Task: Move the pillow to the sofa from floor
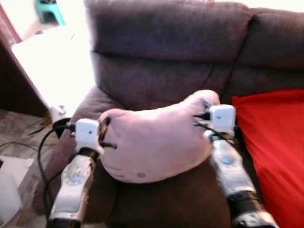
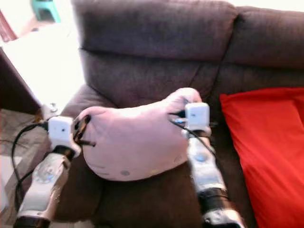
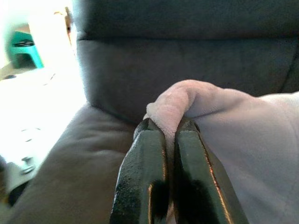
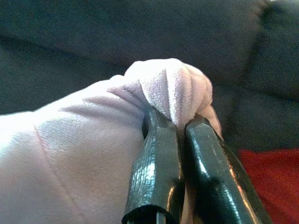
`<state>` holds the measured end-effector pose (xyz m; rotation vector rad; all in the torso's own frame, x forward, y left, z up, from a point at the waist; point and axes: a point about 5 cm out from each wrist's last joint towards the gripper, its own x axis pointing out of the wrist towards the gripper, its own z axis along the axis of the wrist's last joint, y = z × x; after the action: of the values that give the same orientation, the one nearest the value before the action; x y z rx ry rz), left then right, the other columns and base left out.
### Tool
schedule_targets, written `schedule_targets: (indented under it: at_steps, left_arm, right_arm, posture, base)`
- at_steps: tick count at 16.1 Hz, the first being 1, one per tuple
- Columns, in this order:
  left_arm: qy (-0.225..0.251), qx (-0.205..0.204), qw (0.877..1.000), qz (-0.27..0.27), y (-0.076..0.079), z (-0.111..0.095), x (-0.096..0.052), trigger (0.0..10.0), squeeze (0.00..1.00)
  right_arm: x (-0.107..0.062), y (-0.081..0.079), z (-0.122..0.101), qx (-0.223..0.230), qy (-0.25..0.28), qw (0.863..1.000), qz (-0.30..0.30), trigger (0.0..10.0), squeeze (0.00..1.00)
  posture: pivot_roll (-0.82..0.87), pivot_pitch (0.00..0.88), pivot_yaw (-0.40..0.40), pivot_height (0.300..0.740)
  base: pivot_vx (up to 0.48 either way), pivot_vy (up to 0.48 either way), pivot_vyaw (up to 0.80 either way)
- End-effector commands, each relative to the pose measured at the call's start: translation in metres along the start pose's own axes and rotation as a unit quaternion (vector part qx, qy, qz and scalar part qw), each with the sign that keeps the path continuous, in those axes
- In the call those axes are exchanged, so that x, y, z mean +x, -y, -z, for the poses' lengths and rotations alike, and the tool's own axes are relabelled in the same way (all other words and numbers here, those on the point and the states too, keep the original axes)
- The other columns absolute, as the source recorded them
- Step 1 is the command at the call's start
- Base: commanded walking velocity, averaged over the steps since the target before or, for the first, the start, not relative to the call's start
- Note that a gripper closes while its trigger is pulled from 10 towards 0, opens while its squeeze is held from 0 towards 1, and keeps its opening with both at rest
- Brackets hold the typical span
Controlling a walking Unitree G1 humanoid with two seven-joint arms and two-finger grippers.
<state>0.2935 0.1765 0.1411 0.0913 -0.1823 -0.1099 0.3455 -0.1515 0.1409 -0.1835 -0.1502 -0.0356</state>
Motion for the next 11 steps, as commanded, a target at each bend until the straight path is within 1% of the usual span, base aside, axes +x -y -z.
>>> schedule_targets:
  at_steps: [1,3,5,6,7,8,9,10,11]
  left_arm:
    - [0.026,-0.002,1.0,-0.012,-0.005,-0.01,0.001,10.0,0.0]
    - [0.027,-0.01,0.999,-0.015,-0.006,-0.011,0.002,10.0,0.0]
    - [0.027,-0.033,0.999,-0.011,-0.005,-0.012,0.005,10.0,0.0]
    - [0.027,-0.037,0.999,-0.009,-0.005,-0.013,0.006,10.0,0.0]
    - [0.03,-0.055,0.998,0.001,-0.002,-0.016,0.008,10.0,0.0]
    - [0.032,-0.071,0.997,0.007,0.0,-0.018,0.009,10.0,0.0]
    - [0.031,-0.084,0.996,0.016,0.003,-0.019,0.01,10.0,0.0]
    - [0.022,-0.094,0.995,0.04,0.011,-0.019,0.01,10.0,0.0]
    - [0.012,-0.093,0.993,0.068,0.018,-0.017,0.009,10.0,0.0]
  right_arm:
    - [0.002,0.0,-0.006,0.003,0.009,1.0,-0.009,10.0,0.0]
    - [0.009,-0.003,-0.008,-0.007,0.003,1.0,-0.028,10.0,0.0]
    - [0.023,-0.002,-0.01,-0.005,-0.02,1.0,-0.021,10.0,0.0]
    - [0.027,-0.001,-0.01,-0.01,-0.028,0.999,-0.017,10.0,0.0]
    - [0.041,-0.002,-0.013,-0.017,-0.053,0.998,-0.011,10.0,0.0]
    - [0.049,-0.005,-0.016,-0.016,-0.075,0.997,-0.014,10.0,0.0]
    - [0.055,-0.008,-0.018,-0.01,-0.089,0.996,-0.016,10.0,0.0]
    - [0.06,-0.014,-0.022,-0.008,-0.102,0.994,-0.029,10.0,0.0]
    - [0.063,-0.022,-0.025,-0.009,-0.111,0.993,-0.044,10.0,0.0]
  posture:
    - [0.14,0.115,-0.027,0.74]
    - [0.13,0.113,-0.025,0.74]
    - [0.13,0.111,-0.026,0.74]
    - [0.13,0.111,-0.026,0.74]
    - [0.14,0.104,-0.031,0.74]
    - [0.14,0.104,-0.035,0.74]
    - [0.15,0.103,-0.04,0.74]
    - [0.16,0.103,-0.049,0.74]
    - [0.17,0.105,-0.054,0.74]
  base:
    - [0.0,0.0,0.0]
    - [0.0,0.0,0.0]
    - [0.0,0.0,0.0]
    - [0.0,0.0,0.0]
    - [0.0,0.0,0.0]
    - [0.0,0.0,0.0]
    - [0.0,0.0,0.0]
    - [0.0,0.0,0.0]
    - [0.0,0.0,0.0]
